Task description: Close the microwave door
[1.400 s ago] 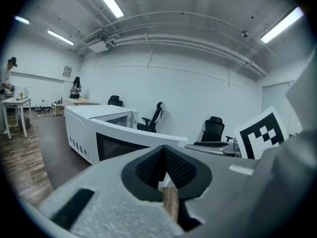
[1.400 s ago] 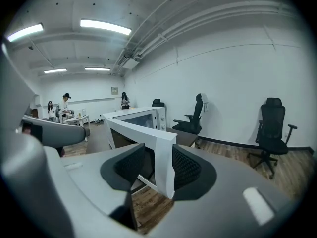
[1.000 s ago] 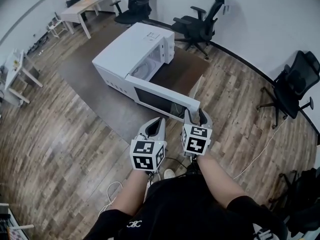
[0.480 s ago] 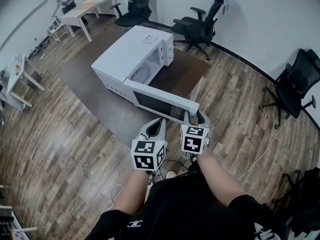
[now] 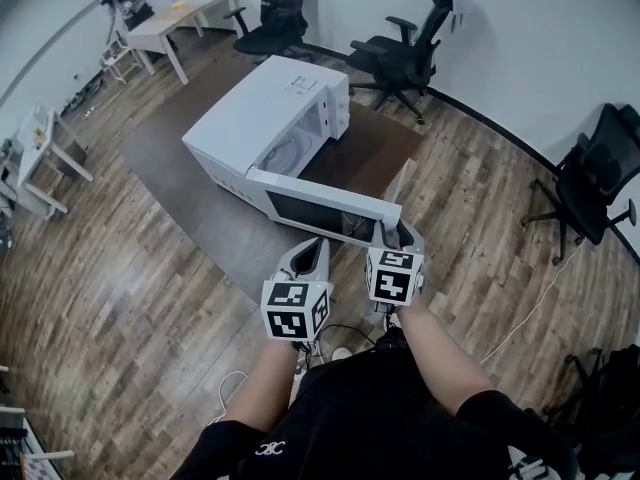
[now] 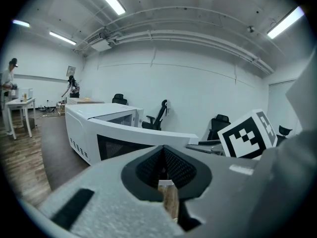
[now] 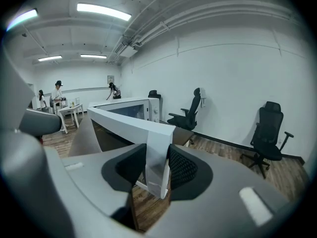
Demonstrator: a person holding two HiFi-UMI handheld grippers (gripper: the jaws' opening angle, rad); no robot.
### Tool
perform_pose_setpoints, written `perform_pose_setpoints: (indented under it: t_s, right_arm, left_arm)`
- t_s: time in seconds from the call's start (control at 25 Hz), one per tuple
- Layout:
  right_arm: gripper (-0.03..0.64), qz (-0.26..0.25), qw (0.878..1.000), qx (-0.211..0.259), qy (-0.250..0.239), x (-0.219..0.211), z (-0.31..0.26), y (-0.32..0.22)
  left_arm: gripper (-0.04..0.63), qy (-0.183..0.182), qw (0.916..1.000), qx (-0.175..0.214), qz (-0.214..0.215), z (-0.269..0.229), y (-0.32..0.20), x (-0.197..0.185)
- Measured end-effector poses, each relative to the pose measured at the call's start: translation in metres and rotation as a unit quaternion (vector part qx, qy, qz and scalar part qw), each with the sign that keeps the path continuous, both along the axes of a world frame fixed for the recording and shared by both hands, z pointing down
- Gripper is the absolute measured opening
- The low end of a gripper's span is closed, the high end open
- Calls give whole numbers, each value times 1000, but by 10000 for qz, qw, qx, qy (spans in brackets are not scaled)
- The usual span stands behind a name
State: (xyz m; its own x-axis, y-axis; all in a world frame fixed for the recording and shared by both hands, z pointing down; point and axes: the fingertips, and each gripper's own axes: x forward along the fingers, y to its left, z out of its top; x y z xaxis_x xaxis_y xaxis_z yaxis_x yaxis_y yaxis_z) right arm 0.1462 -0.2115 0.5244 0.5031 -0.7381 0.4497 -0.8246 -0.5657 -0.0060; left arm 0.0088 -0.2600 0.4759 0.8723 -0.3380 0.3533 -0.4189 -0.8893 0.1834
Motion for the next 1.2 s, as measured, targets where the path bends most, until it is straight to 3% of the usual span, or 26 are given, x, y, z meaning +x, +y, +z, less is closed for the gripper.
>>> perform_pose_setpoints:
  t_s: [0.28, 0.76, 1.2]
  right_arm:
    - [149, -226, 9997, 48, -10, 29, 0, -15]
    - [144, -729, 9972, 115, -132, 90, 1, -61]
    - [143, -1497, 9883, 276, -103, 136, 0, -119]
  left_arm:
    - [9, -65, 9999, 35, -100, 1, -11, 20]
    - [9, -140, 9967, 109, -795, -4, -34, 52]
    - [9, -218, 9888, 200, -1461, -7, -58, 88]
